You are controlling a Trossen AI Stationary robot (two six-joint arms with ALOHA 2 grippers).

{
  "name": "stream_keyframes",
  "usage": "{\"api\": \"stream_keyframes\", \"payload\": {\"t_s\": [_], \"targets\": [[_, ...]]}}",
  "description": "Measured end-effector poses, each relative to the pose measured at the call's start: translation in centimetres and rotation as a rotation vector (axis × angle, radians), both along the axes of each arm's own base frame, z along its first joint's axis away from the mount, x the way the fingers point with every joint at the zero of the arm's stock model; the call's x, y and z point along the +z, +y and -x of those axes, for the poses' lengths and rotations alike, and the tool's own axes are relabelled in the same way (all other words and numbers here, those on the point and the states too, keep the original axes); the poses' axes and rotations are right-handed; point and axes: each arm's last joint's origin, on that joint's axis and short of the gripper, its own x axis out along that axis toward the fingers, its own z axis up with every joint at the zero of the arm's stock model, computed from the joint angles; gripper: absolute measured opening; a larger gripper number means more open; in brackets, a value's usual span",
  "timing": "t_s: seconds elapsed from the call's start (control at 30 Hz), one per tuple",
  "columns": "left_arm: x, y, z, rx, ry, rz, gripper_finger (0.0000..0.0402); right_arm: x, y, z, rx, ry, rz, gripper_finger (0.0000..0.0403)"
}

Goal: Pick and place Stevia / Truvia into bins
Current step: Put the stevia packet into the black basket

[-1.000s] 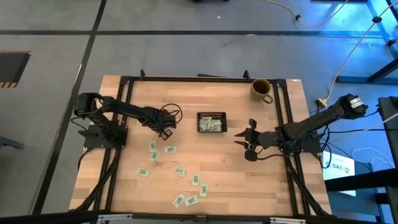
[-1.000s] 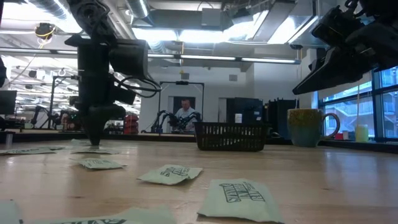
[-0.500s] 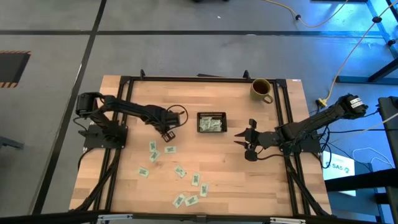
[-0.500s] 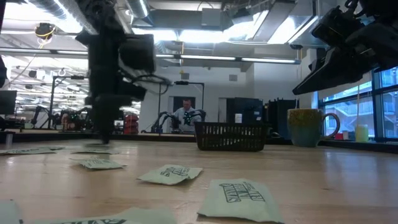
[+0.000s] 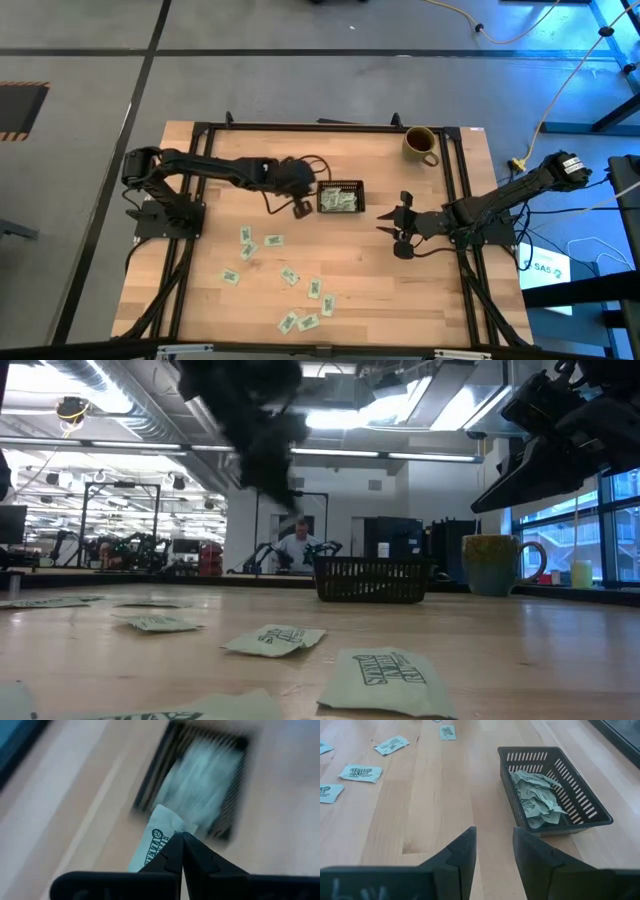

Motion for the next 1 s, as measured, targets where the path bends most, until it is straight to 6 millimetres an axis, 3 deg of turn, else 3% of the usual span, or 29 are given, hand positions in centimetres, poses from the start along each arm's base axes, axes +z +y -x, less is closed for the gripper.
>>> {"api": "stream_keyframes", "payload": {"t_s": [0.1, 0.2, 0.6, 0.87, 1.0], "targets": [[1.4, -0.2, -1.5, -0.144, -0.147, -0.007, 0.0003, 0.0, 0.0, 0.0, 0.000, 0.000, 0.000, 0.0131], [1.2, -0.1, -2.8, -0.206, -0.172, -0.030, 0.0002, 0.0, 0.0, 0.0, 0.000, 0.000, 0.000, 0.0131], [-3.9, 0.6, -8.0, -0.281, -0.048, -0.065, 0.0004, 0.0, 0.0, 0.0, -0.002, -0.001, -0.003, 0.0131], [-4.5, 0.6, -8.1, -0.270, 0.029, -0.064, 0.0011, 0.0, 0.0, 0.0, -0.001, 0.002, 0.000, 0.0131], [-3.3, 0.3, -7.7, -0.244, 0.021, -0.096, 0.0027, 0.0, 0.0, 0.0, -0.002, 0.002, -0.002, 0.0131]]}}
